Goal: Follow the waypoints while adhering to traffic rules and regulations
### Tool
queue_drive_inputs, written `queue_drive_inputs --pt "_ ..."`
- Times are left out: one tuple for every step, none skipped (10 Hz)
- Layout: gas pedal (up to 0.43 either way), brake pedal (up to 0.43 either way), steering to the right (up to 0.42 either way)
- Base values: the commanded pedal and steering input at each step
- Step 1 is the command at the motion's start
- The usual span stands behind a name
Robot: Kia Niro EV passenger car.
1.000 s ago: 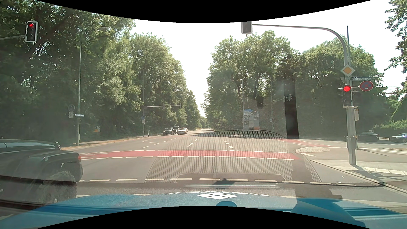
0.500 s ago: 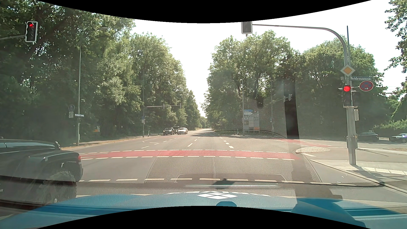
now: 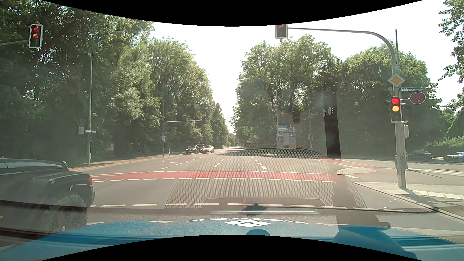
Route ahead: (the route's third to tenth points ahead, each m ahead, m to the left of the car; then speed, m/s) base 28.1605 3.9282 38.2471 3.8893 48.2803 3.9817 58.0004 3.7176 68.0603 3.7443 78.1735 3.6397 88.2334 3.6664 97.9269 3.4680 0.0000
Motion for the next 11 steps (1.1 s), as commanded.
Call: queue_drive_inputs --pt "0.280 0.000 -0.005" --pt "0.398 0.000 -0.005" --pt "0.409 0.000 -0.005" --pt "0.409 0.000 -0.005" --pt "0.421 0.000 -0.005" --pt "0.429 0.000 -0.005" --pt "0.449 0.000 -0.005" --pt "0.469 0.000 -0.005" --pt "0.520 0.000 -0.005" --pt "0.531 0.000 -0.005" --pt "0.531 0.000 -0.005"
